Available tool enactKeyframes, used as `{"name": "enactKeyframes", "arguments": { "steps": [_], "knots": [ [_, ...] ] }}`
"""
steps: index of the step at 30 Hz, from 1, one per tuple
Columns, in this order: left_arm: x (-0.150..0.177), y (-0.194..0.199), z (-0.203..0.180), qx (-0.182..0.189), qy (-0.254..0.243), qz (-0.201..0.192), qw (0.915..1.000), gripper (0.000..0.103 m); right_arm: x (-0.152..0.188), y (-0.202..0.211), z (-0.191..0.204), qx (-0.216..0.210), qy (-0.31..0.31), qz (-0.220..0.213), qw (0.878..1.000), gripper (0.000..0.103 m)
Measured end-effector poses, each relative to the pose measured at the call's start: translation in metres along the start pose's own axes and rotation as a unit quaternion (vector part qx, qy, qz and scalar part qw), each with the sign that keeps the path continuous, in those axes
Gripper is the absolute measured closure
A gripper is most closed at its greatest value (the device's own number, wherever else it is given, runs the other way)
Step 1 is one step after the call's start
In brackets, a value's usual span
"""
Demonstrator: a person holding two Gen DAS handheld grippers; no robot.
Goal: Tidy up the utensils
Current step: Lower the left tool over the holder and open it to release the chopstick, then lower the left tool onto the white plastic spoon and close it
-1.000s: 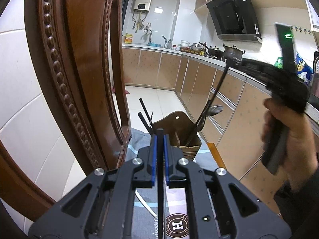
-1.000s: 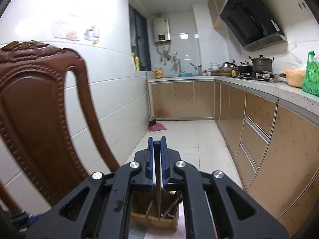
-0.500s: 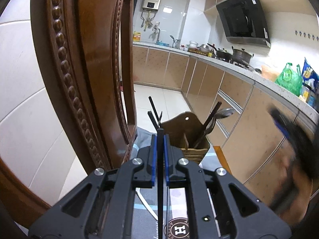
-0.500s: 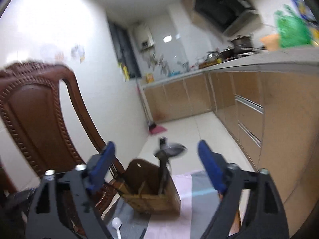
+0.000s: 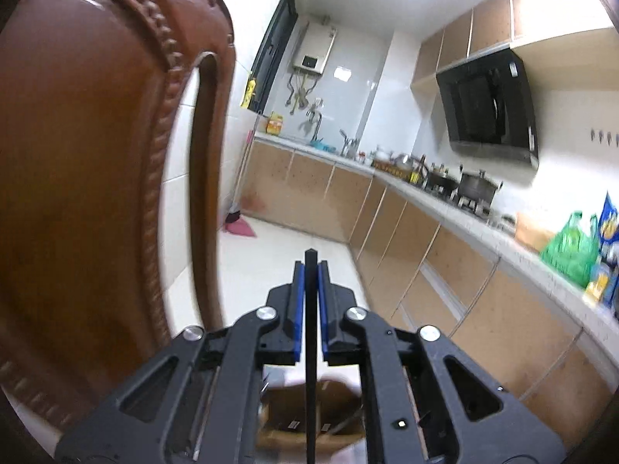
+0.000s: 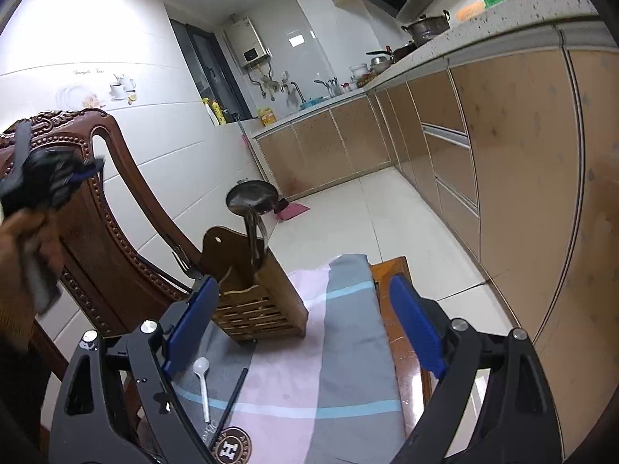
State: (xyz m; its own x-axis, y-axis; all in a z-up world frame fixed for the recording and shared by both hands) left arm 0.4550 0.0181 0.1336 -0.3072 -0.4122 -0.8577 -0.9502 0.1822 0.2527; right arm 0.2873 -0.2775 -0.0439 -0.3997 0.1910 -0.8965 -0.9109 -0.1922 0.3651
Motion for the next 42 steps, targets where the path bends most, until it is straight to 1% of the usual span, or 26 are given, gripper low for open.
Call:
{"name": "enactKeyframes", "arguments": {
  "steps": [4,7,9,11,14,16,17,19,20,21,22,24,25,27,29,30,32,33,34,35,36,37,38,39,40,42],
  "knots": [
    [-0.004,-0.04,-0.001,-0.008,0.01,-0.017,0.9998,0.097,0.007,-0.01,-0.012,-0.002,-0.014,0.009,1.0,0.015],
    [-0.003,-0.067,0.006,-0.022,0.005,-0.042,0.9989,0.097,0.011,-0.016,-0.017,-0.007,-0.02,0.015,1.0,0.015],
    [0.006,-0.088,0.015,-0.025,0.017,-0.036,0.9989,0.097,0.011,-0.019,-0.018,-0.008,-0.019,0.016,1.0,0.015],
    [0.016,-0.1,0.024,-0.029,0.025,-0.042,0.9984,0.096,0.011,-0.023,-0.018,-0.013,-0.018,0.02,1.0,0.015],
    [0.04,-0.117,0.038,-0.032,0.035,-0.04,0.9981,0.096,0.013,-0.028,-0.016,-0.019,-0.018,0.026,0.999,0.015],
    [0.059,-0.128,0.044,-0.034,0.035,-0.018,0.9986,0.095,0.014,-0.032,-0.013,-0.024,-0.021,0.031,0.999,0.015],
    [0.072,-0.133,0.048,-0.039,0.033,0.0,0.9987,0.09,0.016,-0.034,-0.011,-0.027,-0.02,0.035,0.999,0.015],
    [0.089,-0.131,0.054,-0.044,0.024,0.018,0.9986,0.047,0.017,-0.037,-0.007,-0.03,-0.014,0.039,0.999,0.015],
    [0.096,-0.126,0.056,-0.047,0.016,0.025,0.9985,0.039,0.018,-0.038,-0.005,-0.032,-0.012,0.041,0.999,0.015],
    [0.099,-0.119,0.057,-0.047,0.004,0.026,0.9985,0.036,0.019,-0.038,-0.003,-0.034,-0.012,0.044,0.998,0.015],
    [0.102,-0.107,0.056,-0.05,-0.018,0.027,0.9982,0.028,0.02,-0.038,-0.001,-0.037,-0.011,0.046,0.998,0.015],
    [0.108,-0.085,0.063,-0.057,-0.029,0.046,0.9969,0.022,0.019,-0.037,0.002,-0.04,-0.009,0.045,0.998,0.015],
    [0.112,-0.068,0.065,-0.049,-0.028,0.053,0.997,0.022,0.019,-0.037,0.004,-0.041,-0.007,0.046,0.998,0.015],
    [0.123,-0.034,0.065,-0.038,-0.048,0.063,0.9962,0.02,0.02,-0.036,0.007,-0.048,-0.006,0.051,0.998,0.015],
    [0.147,0.001,0.069,-0.052,-0.077,0.084,0.9921,0.02,0.021,-0.036,0.01,-0.052,-0.006,0.054,0.997,0.015],
    [0.156,0.01,0.073,-0.059,-0.079,0.096,0.9905,0.02,0.022,-0.036,0.011,-0.054,-0.006,0.057,0.997,0.015],
    [0.19,0.029,0.087,-0.077,-0.067,0.141,0.9847,0.02,0.025,-0.037,0.015,-0.063,-0.009,0.063,0.996,0.015],
    [0.203,0.035,0.095,-0.083,-0.057,0.157,0.9824,0.021,0.027,-0.037,0.018,-0.066,-0.008,0.066,0.996,0.015],
    [0.225,0.04,0.108,-0.097,-0.044,0.179,0.9781,0.024,0.029,-0.038,0.021,-0.07,-0.004,0.071,0.995,0.015],
    [0.24,0.041,0.114,-0.11,-0.042,0.191,0.9745,0.026,0.032,-0.039,0.025,-0.074,-0.001,0.078,0.994,0.015],
    [0.257,0.04,0.122,-0.123,-0.044,0.207,0.9696,0.033,0.034,-0.04,0.028,-0.078,0.001,0.083,0.994,0.015],
    [0.266,0.035,0.126,-0.129,-0.04,0.217,0.9669,0.04,0.037,-0.04,0.031,-0.081,0.004,0.088,0.993,0.015],
    [0.276,0.031,0.135,-0.139,-0.033,0.226,0.9637,0.043,0.04,-0.041,0.035,-0.085,0.007,0.095,0.992,0.015],
    [0.285,0.025,0.143,-0.154,-0.029,0.235,0.9594,0.049,0.043,-0.042,0.038,-0.087,0.011,0.099,0.991,0.015],
    [0.295,0.026,0.15,-0.157,-0.021,0.244,0.9567,0.054,0.045,-0.042,0.041,-0.088,0.014,0.103,0.991,0.015],
    [0.314,0.023,0.169,-0.173,0.009,0.269,0.9474,0.056,0.051,-0.044,0.047,-0.093,0.022,0.114,0.989,0.015]
  ]
}}
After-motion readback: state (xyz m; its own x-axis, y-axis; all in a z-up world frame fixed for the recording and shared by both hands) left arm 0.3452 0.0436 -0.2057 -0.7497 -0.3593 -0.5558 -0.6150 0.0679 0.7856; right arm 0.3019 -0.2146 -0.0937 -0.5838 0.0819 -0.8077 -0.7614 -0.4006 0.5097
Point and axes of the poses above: each gripper's, at about its wrist camera, not at the fingertips, and y roughly against the way its jaws point, z to its left, x to its underside, the point moved 9 cm from there along -y, roughly the way its jaws point, and after that the axes turned 9 degrees about y, right-handed, at the moved point
